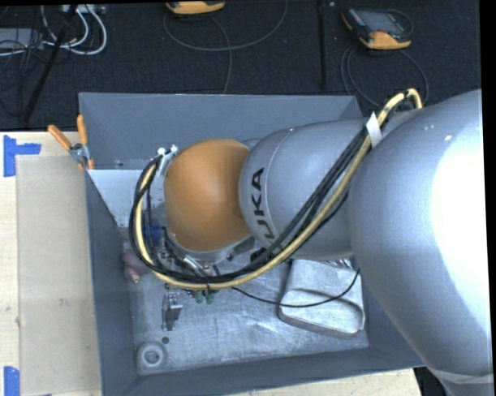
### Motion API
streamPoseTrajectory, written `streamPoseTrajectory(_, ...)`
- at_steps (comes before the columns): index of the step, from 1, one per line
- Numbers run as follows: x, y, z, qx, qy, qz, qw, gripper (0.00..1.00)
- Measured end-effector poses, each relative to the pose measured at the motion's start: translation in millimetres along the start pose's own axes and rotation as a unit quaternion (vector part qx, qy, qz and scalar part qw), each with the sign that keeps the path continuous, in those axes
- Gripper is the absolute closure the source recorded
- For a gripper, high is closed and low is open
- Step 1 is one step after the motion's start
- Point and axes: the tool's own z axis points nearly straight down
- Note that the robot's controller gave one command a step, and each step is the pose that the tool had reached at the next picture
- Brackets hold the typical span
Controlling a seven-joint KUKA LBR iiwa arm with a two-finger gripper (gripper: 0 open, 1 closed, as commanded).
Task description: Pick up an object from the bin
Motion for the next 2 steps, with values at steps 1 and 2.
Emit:
streamPoseTrajectory(1,-64.0,-67,61,-0.002,-0.0059,-0.112,0.9937,0.0)
streamPoseTrajectory(2,-54.4,-120,59,-0.001,-0.0079,-0.137,0.9906,0.0)
